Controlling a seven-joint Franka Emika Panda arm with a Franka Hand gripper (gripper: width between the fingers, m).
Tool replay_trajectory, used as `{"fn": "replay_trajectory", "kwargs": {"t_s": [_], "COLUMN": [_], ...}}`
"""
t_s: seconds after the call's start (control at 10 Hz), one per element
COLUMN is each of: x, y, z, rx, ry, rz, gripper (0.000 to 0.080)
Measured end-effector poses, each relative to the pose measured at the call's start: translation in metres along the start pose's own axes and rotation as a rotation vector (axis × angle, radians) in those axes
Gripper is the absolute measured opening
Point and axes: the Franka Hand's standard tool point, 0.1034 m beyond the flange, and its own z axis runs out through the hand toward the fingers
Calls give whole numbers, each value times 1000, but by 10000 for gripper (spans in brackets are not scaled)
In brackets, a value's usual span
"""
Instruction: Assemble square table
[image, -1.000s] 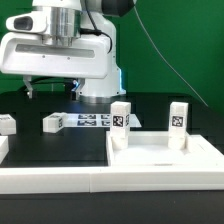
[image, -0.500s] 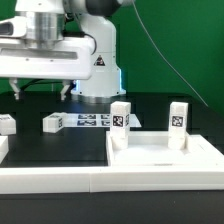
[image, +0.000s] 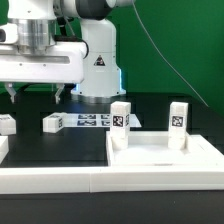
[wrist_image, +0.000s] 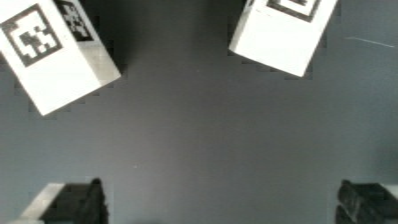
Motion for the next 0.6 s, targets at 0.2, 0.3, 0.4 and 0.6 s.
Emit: {"fn": "replay_trajectory", "kwargs": {"t_s": [0.2,0.3,0.4,0.6], "x": [-4,-9,-11,-7], "y": [-4,-12,-21,-23], "z": [1,2,3,4], "rx": [48,78,101,126], "ry": [-57,-136,-232,-354], "rz": [79,168,199,197], "gripper": [649,649,649,649]}}
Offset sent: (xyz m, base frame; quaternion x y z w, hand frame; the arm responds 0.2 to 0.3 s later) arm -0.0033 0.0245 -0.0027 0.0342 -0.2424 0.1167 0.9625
